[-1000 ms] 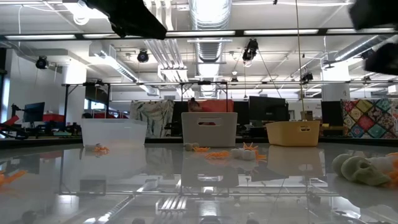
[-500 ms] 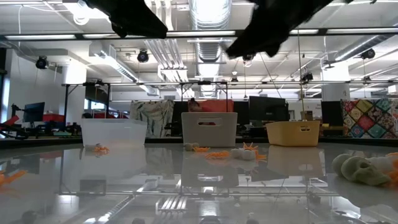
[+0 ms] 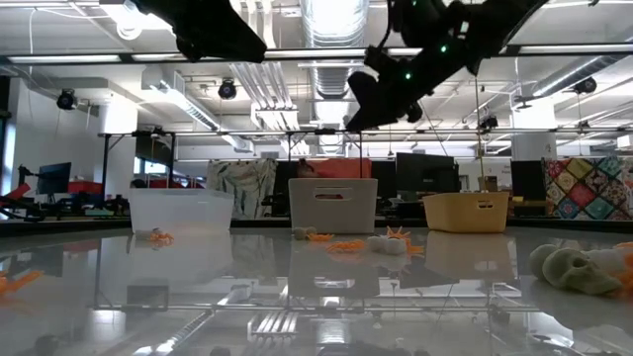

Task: Sort Halloween decoration
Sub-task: Put the white skeleton toy into the gray bin, then put the cream white skull toy into the yellow bin

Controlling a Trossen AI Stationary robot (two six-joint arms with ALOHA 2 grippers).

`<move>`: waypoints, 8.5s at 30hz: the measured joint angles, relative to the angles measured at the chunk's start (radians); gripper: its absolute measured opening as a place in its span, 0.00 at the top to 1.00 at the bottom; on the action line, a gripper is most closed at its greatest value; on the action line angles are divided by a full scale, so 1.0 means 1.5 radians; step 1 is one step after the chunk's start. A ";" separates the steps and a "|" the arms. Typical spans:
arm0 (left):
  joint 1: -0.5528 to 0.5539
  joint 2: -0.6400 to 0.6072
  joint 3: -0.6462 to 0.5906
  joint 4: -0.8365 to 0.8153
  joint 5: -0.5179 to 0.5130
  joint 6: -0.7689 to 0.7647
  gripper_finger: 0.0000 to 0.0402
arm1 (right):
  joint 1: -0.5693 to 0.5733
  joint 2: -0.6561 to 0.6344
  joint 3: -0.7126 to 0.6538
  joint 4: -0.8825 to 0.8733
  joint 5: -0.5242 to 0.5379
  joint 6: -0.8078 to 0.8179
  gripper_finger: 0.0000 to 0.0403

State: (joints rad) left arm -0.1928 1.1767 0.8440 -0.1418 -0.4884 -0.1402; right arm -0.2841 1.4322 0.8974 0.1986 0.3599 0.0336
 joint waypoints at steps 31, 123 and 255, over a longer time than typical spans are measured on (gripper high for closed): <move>0.000 0.000 -0.002 -0.001 0.000 -0.007 0.70 | -0.086 0.076 0.030 0.046 -0.150 0.104 0.65; 0.069 0.511 -0.202 0.729 0.058 0.064 0.57 | 0.300 -0.085 -0.144 0.116 -0.168 0.070 0.80; 0.048 0.178 -0.186 0.760 0.250 -0.300 0.81 | 0.302 0.007 -0.009 0.251 -0.081 -0.436 0.56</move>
State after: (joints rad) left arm -0.1207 1.4440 0.5645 0.9988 -0.1129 -0.5895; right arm 0.1696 1.4433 0.8837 0.5755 0.2378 -0.6202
